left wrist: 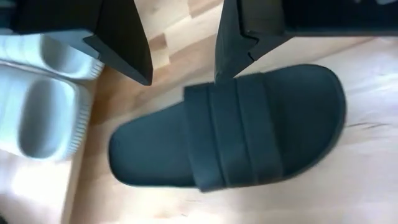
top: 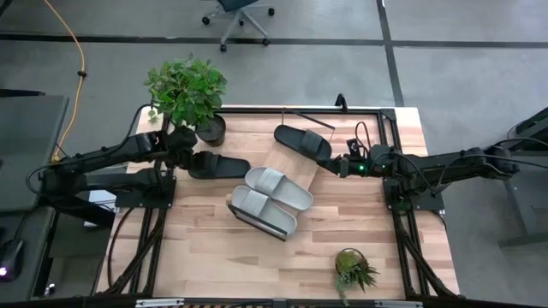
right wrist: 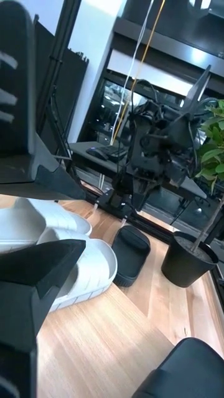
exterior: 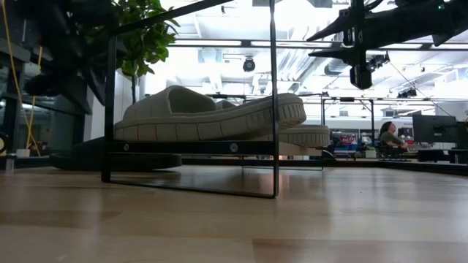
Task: Pick and place slides into the shelf
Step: Put the black slide on the shelf
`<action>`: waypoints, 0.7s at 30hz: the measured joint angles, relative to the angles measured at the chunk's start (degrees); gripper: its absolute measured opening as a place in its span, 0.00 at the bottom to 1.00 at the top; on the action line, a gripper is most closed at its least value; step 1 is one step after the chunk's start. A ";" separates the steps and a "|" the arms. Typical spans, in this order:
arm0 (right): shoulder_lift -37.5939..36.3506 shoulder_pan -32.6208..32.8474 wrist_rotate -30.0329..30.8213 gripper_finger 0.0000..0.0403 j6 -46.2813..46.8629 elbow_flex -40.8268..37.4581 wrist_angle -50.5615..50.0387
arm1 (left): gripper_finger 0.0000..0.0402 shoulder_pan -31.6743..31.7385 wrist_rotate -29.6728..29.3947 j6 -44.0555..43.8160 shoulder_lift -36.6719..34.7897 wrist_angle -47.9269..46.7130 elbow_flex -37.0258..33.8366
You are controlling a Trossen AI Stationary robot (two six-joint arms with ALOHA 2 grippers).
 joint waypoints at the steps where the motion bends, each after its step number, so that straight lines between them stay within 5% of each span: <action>1: 0.00 0.00 0.00 0.26 -0.03 0.00 -0.06 | 0.40 0.03 -0.33 -0.29 -0.49 0.19 -0.75; 21: 0.00 0.00 -0.01 0.26 0.04 0.00 -0.50 | 0.40 0.06 -3.57 -6.05 -1.62 6.18 -10.62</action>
